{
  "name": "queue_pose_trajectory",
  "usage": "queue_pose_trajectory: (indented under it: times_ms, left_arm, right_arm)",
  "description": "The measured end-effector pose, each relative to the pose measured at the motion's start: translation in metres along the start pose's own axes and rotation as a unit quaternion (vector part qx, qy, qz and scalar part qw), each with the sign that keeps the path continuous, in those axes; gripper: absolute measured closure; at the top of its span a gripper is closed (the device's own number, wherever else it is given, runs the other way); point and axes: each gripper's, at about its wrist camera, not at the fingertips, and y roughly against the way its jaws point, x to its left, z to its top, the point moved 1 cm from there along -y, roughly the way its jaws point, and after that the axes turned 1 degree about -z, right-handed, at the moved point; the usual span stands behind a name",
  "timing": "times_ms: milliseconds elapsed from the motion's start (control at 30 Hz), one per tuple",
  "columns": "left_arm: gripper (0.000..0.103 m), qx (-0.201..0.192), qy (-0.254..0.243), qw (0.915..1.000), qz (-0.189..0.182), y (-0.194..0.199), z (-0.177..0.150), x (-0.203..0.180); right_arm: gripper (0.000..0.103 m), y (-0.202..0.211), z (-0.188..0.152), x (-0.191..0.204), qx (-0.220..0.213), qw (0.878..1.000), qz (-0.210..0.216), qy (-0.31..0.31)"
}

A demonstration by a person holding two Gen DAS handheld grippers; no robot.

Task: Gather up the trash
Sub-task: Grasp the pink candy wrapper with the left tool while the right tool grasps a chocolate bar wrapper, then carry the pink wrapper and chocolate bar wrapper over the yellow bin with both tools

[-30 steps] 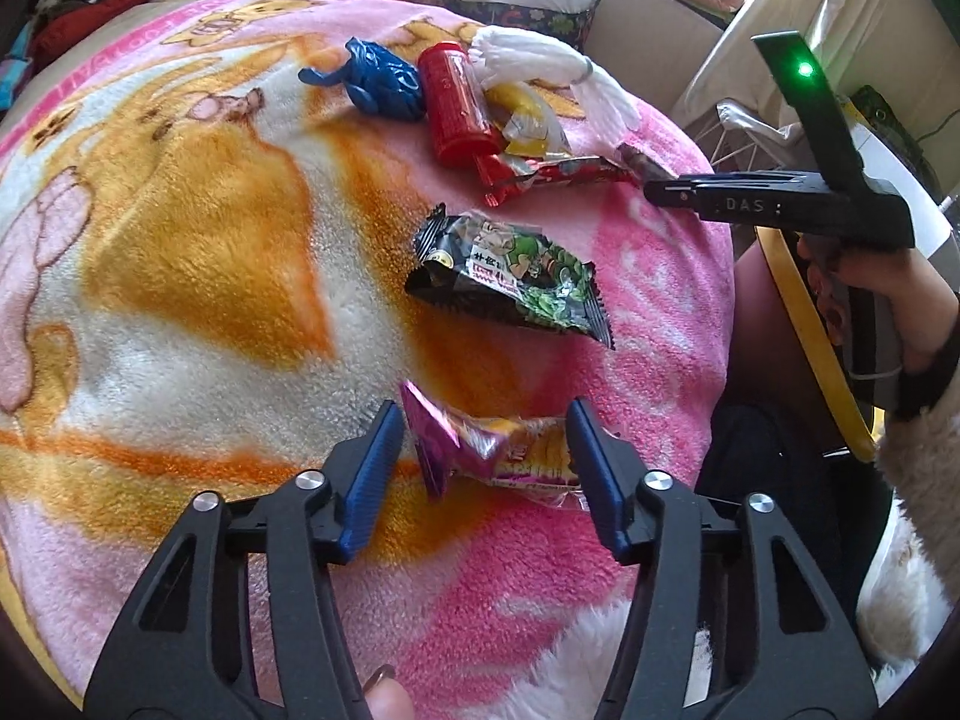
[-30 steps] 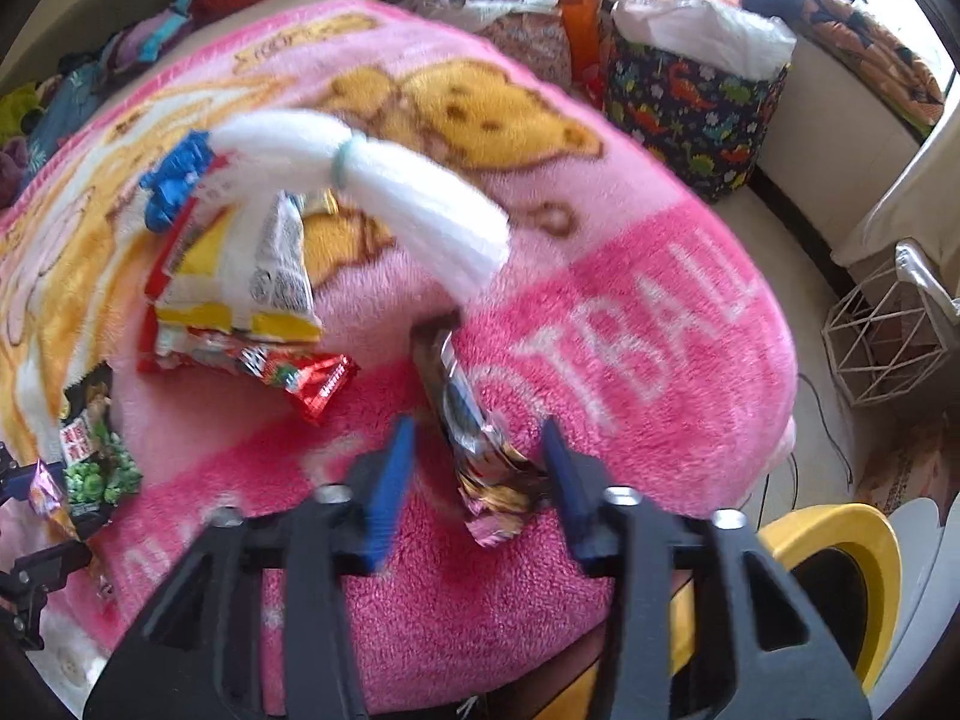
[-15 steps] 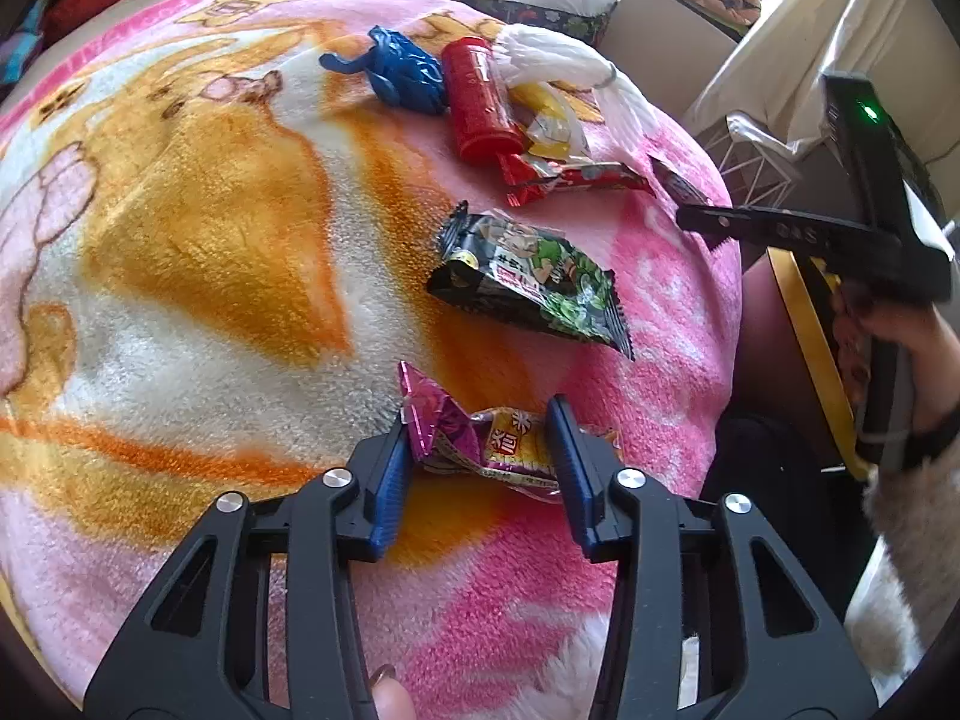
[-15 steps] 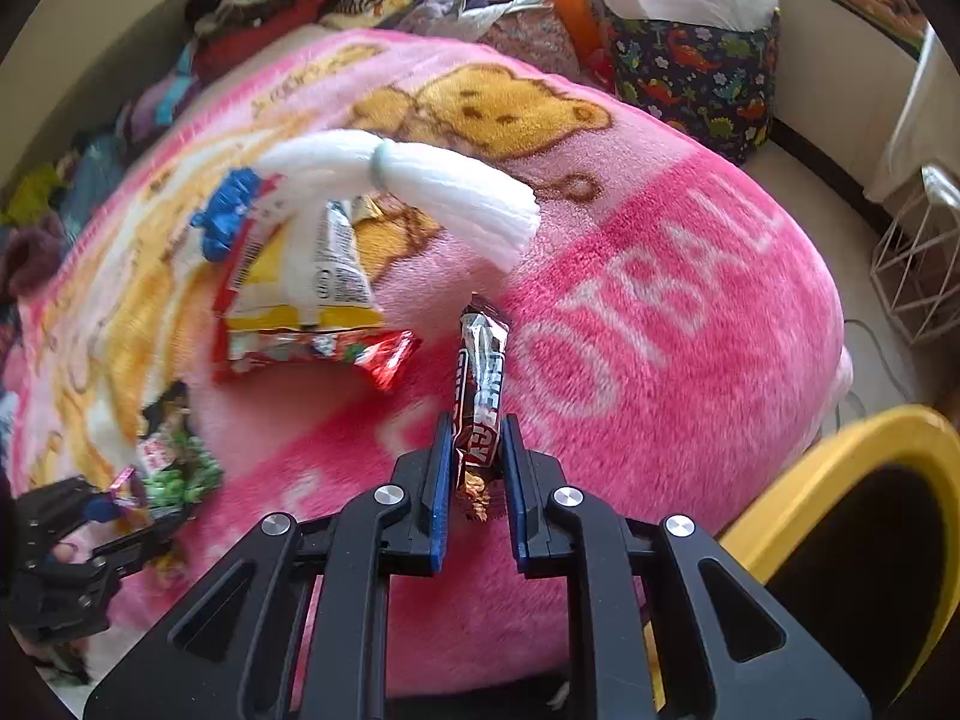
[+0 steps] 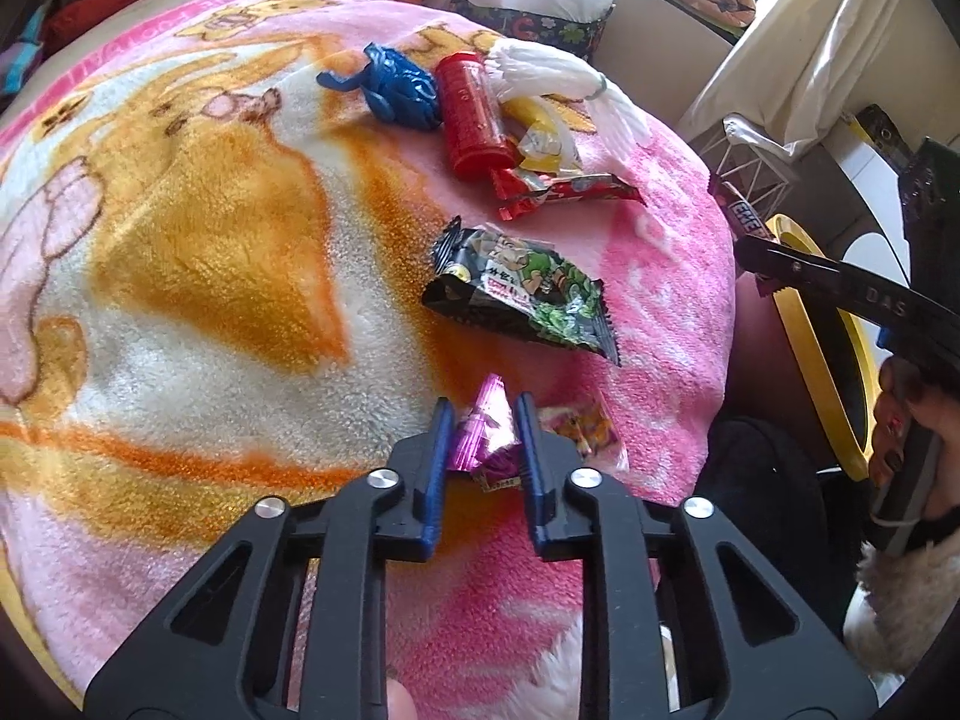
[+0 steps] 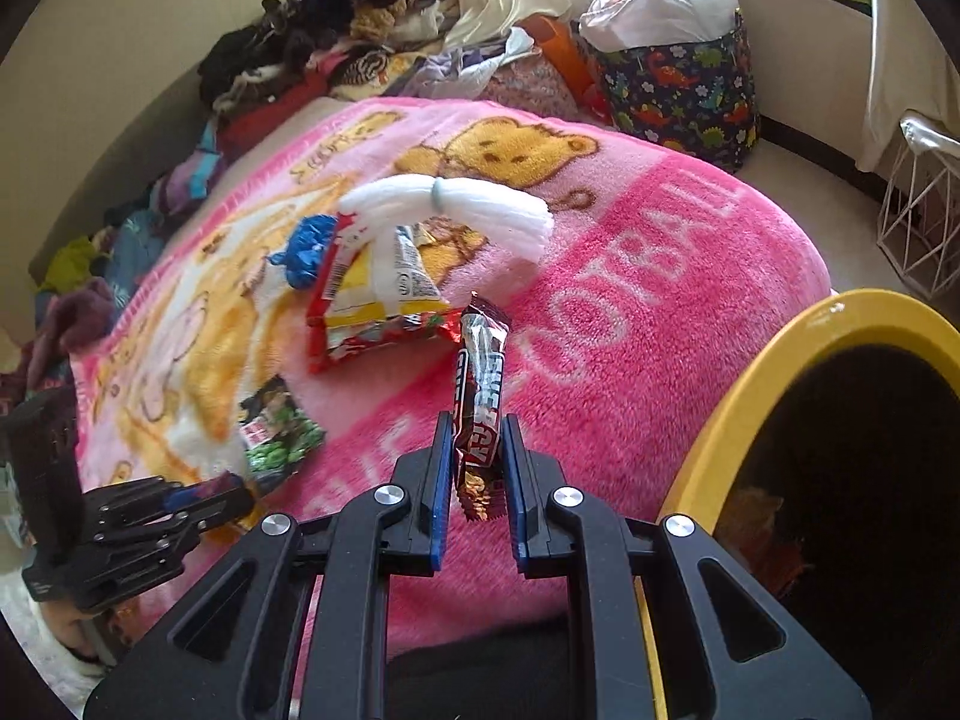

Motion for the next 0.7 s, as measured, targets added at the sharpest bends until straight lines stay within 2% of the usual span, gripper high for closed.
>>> queue_pose_trajectory:
  times_ms: [700]
  left_arm:
    - [0.090, -0.061, -0.020, 0.9979, 0.000, 0.041, 0.017, -0.022]
  right_arm:
    - [0.088, 0.035, -0.011, 0.023, -0.030, 0.999, 0.037, 0.012]
